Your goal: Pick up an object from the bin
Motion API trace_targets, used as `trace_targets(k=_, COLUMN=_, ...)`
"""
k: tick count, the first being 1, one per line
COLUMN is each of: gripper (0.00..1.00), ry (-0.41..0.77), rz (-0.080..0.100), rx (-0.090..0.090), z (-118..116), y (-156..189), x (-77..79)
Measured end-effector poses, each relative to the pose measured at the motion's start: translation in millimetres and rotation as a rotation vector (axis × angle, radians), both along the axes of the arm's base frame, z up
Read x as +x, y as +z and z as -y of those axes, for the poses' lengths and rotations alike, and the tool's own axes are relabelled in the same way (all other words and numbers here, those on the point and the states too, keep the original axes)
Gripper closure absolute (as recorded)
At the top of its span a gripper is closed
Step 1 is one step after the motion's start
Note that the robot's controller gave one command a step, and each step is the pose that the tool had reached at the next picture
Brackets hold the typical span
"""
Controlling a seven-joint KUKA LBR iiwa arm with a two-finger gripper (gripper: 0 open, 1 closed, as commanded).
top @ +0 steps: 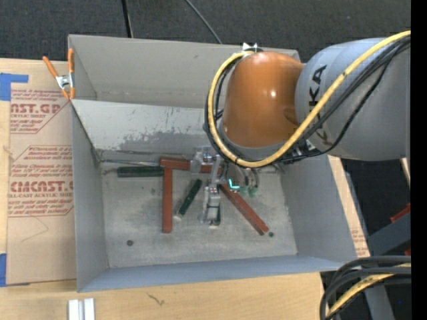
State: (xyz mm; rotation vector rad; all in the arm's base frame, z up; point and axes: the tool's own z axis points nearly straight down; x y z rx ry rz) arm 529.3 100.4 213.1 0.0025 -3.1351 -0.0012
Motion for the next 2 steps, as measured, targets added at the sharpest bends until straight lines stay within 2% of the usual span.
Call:
trace_targets(k=1, gripper=0.0, ry=-0.001, rz=0.008, rx=0.001, z=0.4, y=3.9, x=1.7)
trace_targets(k=2, gripper=0.0, ry=0.047, rz=0.017, rx=0.001, z=5.6, y=-31.5, x=10.8)
